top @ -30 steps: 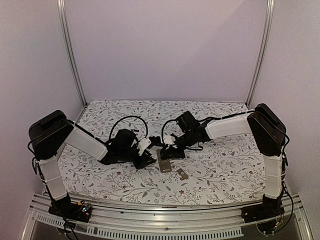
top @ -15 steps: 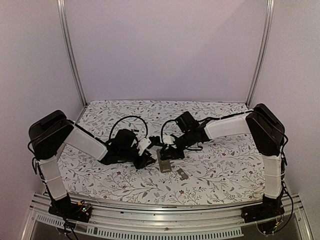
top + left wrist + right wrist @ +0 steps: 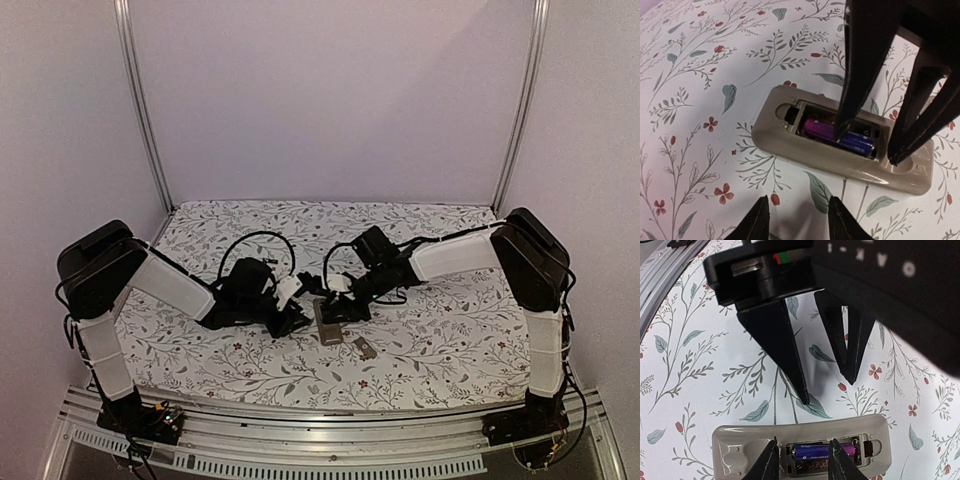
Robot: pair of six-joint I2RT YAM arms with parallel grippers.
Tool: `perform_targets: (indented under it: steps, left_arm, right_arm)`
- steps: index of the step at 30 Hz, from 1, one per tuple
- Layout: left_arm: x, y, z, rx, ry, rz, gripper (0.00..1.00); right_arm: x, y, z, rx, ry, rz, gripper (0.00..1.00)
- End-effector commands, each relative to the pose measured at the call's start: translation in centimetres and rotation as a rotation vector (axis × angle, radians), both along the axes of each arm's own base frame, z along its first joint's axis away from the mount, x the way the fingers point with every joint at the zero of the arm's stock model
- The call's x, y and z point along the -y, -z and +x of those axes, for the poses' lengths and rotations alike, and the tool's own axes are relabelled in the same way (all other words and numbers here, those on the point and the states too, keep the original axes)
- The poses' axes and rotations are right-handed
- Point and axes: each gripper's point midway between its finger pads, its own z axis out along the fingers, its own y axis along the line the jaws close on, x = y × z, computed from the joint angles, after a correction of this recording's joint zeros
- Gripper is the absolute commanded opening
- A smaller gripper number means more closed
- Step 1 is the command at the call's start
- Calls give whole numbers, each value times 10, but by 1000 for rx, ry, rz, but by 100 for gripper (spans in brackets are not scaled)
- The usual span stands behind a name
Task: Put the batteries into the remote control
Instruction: Press the battery in the battery compartment.
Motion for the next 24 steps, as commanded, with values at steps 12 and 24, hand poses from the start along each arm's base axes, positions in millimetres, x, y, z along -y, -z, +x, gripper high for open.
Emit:
perform_targets:
  steps: [12, 24]
  left_arm:
    - [-5, 0, 5, -16, -19, -9, 40]
    - [-6, 2, 5, -19, -20, -5, 40]
  right_arm:
    - [8, 13, 1, 8, 40, -26, 25]
    - [36, 42, 12, -5, 68, -107, 22]
